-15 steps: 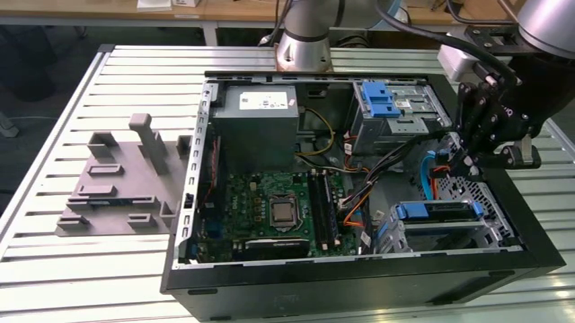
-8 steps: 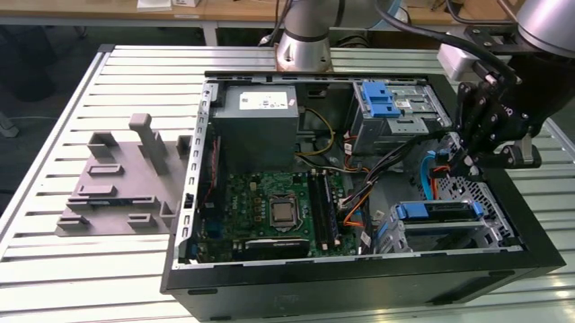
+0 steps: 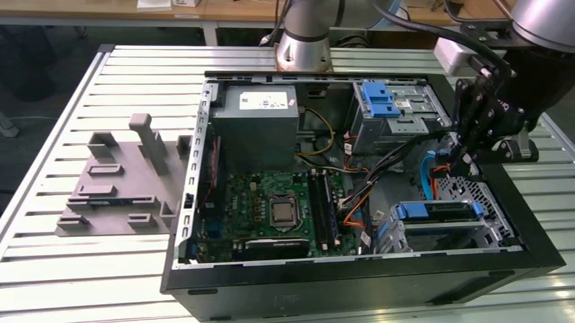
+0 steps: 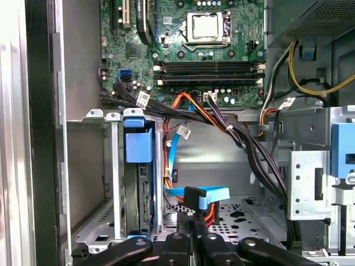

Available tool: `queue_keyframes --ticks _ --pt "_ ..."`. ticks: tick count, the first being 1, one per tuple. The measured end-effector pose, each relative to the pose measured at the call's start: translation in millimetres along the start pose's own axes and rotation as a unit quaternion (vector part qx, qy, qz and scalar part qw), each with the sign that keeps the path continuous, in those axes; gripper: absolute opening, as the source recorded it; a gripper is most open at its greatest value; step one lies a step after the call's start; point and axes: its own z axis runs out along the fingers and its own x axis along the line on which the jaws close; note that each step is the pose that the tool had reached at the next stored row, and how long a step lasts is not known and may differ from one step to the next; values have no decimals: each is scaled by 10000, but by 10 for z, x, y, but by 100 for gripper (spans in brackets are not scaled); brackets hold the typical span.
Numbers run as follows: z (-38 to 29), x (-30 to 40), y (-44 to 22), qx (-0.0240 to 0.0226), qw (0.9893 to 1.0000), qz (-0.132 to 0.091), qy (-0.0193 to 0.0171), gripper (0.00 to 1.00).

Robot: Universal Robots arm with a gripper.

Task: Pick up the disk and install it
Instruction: 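Insert the first disk wire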

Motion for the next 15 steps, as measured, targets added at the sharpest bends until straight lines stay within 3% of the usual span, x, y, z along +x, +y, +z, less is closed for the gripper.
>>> queue_keyframes --ticks 3,4,15 --pt "7 -16 -1 7 10000 -3 45 19" --pt "11 -20 0 9 10000 -3 54 25" --pt "62 -33 2 42 9999 -4 146 25"
